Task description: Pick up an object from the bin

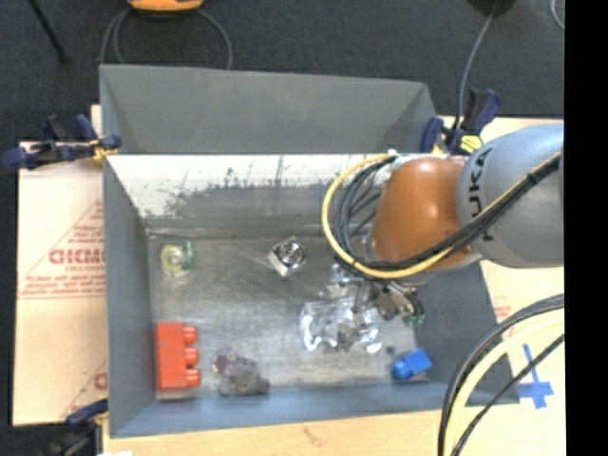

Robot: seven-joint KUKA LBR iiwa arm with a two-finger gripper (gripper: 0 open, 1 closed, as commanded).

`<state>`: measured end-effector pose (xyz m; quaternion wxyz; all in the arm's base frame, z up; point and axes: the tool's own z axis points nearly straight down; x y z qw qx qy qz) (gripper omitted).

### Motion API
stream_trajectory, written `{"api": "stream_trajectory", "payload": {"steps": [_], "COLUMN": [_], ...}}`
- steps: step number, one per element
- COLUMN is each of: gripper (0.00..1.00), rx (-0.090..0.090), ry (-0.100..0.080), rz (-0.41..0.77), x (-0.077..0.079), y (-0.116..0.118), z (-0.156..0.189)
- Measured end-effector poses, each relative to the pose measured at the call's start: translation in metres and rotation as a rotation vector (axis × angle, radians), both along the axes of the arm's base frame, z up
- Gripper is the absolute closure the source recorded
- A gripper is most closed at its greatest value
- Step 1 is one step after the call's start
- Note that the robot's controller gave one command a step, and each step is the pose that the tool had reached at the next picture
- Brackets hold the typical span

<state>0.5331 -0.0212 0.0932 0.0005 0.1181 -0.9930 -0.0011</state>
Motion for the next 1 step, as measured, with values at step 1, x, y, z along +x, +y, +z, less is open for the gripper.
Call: {"api": "stream_trajectory", "payload": {"steps": [1], "gripper": [1.0], "rx": [-0.004], "ry": [-0.011], "rz": [0.004], "x": [0.016], "y": [0.0059], "z": [0.1125]}}
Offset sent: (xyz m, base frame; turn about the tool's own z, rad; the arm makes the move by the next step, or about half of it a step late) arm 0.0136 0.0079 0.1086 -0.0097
